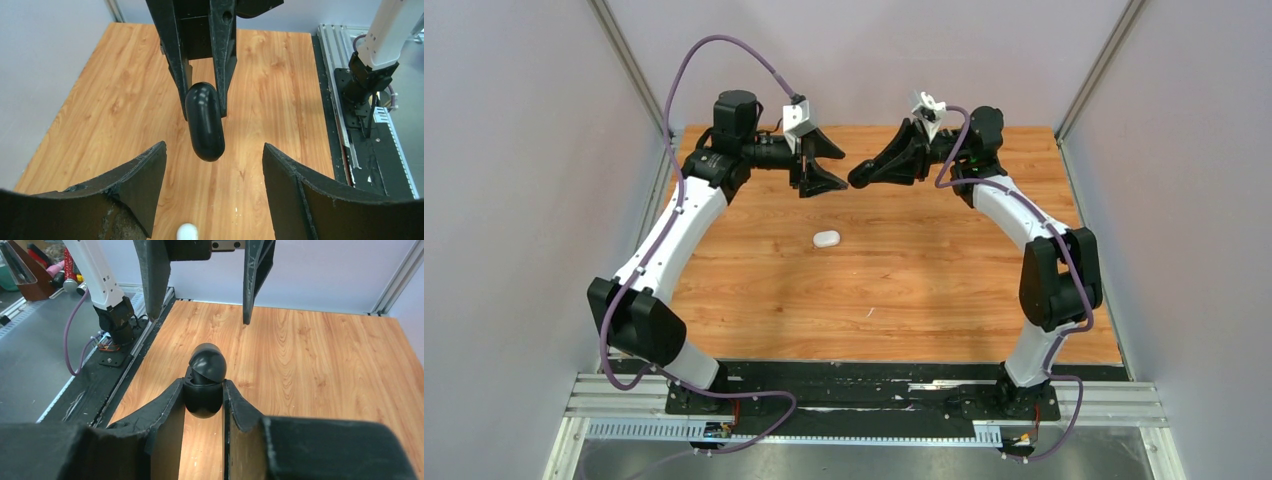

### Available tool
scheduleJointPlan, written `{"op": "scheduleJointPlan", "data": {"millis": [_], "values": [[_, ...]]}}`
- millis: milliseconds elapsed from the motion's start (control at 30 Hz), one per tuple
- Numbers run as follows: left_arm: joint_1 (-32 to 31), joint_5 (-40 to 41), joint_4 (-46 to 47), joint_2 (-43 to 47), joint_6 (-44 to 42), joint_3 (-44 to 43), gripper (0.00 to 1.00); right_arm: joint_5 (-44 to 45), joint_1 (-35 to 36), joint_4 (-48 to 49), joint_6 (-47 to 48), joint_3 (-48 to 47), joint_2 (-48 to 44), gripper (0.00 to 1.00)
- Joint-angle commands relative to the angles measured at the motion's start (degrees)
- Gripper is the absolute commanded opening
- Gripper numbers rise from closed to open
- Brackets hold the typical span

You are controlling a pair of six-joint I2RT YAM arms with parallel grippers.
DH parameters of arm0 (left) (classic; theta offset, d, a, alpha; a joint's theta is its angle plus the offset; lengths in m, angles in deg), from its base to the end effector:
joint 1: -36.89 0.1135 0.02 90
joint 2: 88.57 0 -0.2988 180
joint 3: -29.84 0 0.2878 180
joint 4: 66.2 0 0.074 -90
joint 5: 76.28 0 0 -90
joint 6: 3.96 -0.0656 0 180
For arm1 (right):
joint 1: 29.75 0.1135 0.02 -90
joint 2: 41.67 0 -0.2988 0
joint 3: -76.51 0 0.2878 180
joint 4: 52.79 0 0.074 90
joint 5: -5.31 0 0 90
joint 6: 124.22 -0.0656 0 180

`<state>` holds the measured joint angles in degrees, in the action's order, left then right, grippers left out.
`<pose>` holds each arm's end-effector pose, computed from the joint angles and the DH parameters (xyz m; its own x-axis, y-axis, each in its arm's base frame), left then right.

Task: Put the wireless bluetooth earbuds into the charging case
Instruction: Open the charging case containing the earbuds.

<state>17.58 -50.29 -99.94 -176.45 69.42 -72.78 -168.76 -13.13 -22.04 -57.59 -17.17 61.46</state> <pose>0.3433 -0.1828 0.4519 -0.0236 0.1411 -0.9897 0.9953 0.0962 -0.0100 0.4097 0.1904 0.3866 -0.0444 0.0295 -0.9986 -0.9803 -0.1937 0.0379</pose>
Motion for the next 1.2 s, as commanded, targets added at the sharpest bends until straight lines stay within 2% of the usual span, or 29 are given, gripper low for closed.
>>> {"op": "scheduleJointPlan", "data": {"millis": [0,100,267,633,1167], "values": [[-1.20,0.10,-0.93,0.84,-3.12,-1.14,0.76,-0.59,0.61,1.79,4.04,-0.79,-3.13,0.00],[-2.39,3.81,-0.01,1.38,-4.30,0.13,0.76,-0.45,1.03,1.23,4.83,-0.81,-3.35,0.00],[-3.19,8.18,6.93,1.72,-1.65,2.18,0.76,-0.59,1.77,-1.91,7.89,-1.00,-3.87,0.00],[-3.46,12.40,7.69,0.74,-1.06,0.67,0.70,-1.04,2.72,-10.90,17.57,-0.89,-6.09,0.00],[-1.30,18.03,10.60,2.01,-0.94,0.61,0.71,-0.96,3.02,-15.19,21.34,-0.97,-7.06,0.00]]}}
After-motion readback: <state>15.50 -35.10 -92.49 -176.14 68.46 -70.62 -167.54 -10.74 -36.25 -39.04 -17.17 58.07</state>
